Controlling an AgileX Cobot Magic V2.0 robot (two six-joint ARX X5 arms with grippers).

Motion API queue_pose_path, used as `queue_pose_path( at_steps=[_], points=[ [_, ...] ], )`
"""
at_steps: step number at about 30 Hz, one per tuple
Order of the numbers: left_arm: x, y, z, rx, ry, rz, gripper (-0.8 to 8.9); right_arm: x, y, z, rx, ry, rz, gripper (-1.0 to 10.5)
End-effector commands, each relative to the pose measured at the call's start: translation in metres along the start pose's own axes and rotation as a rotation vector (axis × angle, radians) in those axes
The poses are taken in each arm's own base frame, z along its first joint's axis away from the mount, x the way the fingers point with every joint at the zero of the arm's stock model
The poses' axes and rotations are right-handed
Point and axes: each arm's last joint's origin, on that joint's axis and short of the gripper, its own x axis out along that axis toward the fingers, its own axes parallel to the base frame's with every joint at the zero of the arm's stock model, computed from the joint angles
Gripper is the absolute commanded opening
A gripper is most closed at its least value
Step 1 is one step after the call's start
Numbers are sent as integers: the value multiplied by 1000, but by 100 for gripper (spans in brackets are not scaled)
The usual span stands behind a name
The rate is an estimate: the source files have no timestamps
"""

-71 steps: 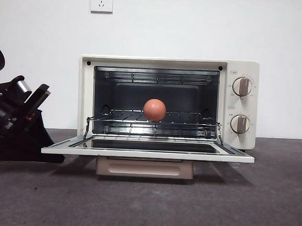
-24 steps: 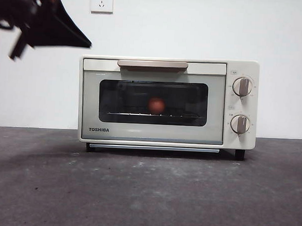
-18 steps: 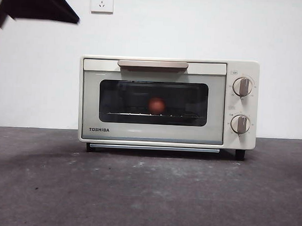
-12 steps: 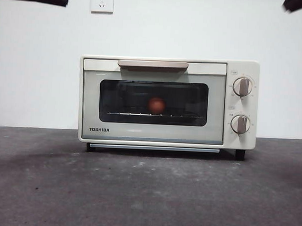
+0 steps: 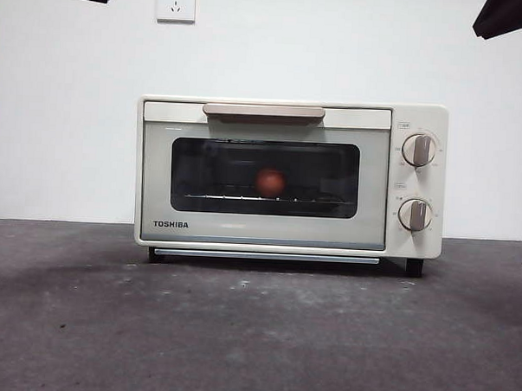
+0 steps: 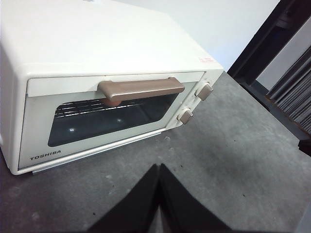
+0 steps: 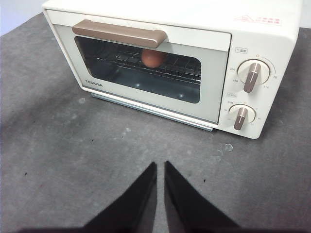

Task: Eggoven

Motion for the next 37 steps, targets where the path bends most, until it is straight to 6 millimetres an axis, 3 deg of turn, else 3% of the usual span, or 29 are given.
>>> queue_pose_path(
  at_steps=[1, 14, 17, 23, 30, 37],
  points=[
    [1, -1, 4, 23, -14, -6, 7, -2, 2, 2, 4, -20, 13, 7],
    [1, -1, 4, 23, -13, -5, 7, -8, 0, 3, 11, -44, 19, 7],
    [-1, -3, 5, 134, -25, -3, 7, -8, 0, 3, 11, -44, 19, 7],
    [-25, 3, 7, 317, -128, 297, 8, -8, 0, 3, 11, -44, 19, 7],
    [-58, 13, -27, 388, -221, 469, 7, -8, 0, 3, 11, -44, 19, 7],
    [-63, 26, -88, 439, -345, 526, 8, -8, 0, 3, 11, -45, 19, 7]
  ],
)
